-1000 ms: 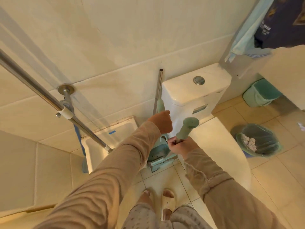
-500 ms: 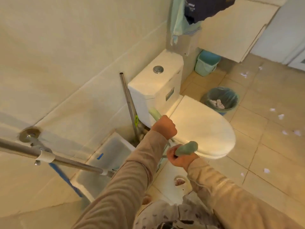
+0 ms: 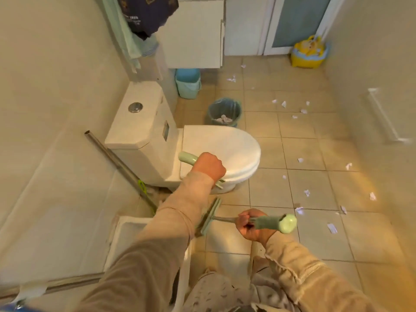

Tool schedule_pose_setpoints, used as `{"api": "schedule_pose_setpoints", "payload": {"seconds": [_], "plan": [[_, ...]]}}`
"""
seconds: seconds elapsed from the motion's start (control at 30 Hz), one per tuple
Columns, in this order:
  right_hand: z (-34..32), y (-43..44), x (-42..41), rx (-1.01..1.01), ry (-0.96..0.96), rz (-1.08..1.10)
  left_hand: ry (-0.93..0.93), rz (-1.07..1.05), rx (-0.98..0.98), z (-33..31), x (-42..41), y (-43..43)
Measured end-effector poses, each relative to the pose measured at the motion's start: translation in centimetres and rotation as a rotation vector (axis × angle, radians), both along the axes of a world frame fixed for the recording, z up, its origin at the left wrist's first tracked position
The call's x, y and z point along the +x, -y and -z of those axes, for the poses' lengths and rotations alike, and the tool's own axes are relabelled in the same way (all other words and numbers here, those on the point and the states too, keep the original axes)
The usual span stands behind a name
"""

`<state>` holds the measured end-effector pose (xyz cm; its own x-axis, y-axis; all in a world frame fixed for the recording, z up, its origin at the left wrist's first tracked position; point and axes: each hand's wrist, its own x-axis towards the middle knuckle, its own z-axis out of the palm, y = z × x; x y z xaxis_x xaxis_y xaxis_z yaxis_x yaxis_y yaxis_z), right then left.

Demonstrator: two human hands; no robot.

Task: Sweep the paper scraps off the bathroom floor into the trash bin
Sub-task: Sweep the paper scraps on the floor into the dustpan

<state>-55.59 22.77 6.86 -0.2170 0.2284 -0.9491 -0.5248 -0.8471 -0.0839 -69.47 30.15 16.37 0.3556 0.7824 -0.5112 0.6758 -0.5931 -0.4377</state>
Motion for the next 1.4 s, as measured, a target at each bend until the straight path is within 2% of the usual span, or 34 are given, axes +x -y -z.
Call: {"api": "schedule_pose_setpoints", "payload": {"seconds": [0.13, 0.23, 0.3, 0.37, 0.43, 0.7, 0.8, 1.13, 1.27, 1.4], "plan": [[-0.1, 0.7, 3.8, 0.087, 0.105, 0.061, 0.065, 0.109, -0.021, 0.4, 5.9, -0.4], [-0.3, 0.9, 7.2, 0.124, 0.162, -0.011, 0.118, 0.079, 0.017, 0.4, 8.1, -1.1], [-0.5, 0.4, 9.5, 0.057, 0.143, 0.07, 0.146, 0.011, 0.023, 0.6, 9.0, -1.6], [-1.3, 0.5, 11.2, 0.145, 0.216, -0.034, 0.196, -0.056, 0.008, 1.1, 9.9, -1.9], [-1.7, 0.6, 13.0, 0.261, 0.36, -0.234, 0.233, -0.093, -0.019, 2.0, 11.4, -1.9], [-0.1, -0.2, 19.4, 0.159, 0.552, -0.424, 0.337, -0.185, -0.092, 5.2, 19.0, -1.2], [0.5, 0.1, 21.4, 0.143, 0.574, -0.46, 0.331, -0.144, -0.065, 5.3, 21.9, -1.6], [1.8, 3.0, 24.0, -0.014, 0.435, -0.248, 0.314, -0.057, -0.032, 5.5, 22.5, -4.3], [1.2, 2.9, 21.7, -0.035, 0.427, -0.296, 0.339, -0.029, -0.057, 5.8, 22.0, -5.1], [0.2, 1.7, 20.5, -0.06, 0.519, -0.4, 0.374, 0.02, -0.094, 6.2, 21.9, -5.5]]}}
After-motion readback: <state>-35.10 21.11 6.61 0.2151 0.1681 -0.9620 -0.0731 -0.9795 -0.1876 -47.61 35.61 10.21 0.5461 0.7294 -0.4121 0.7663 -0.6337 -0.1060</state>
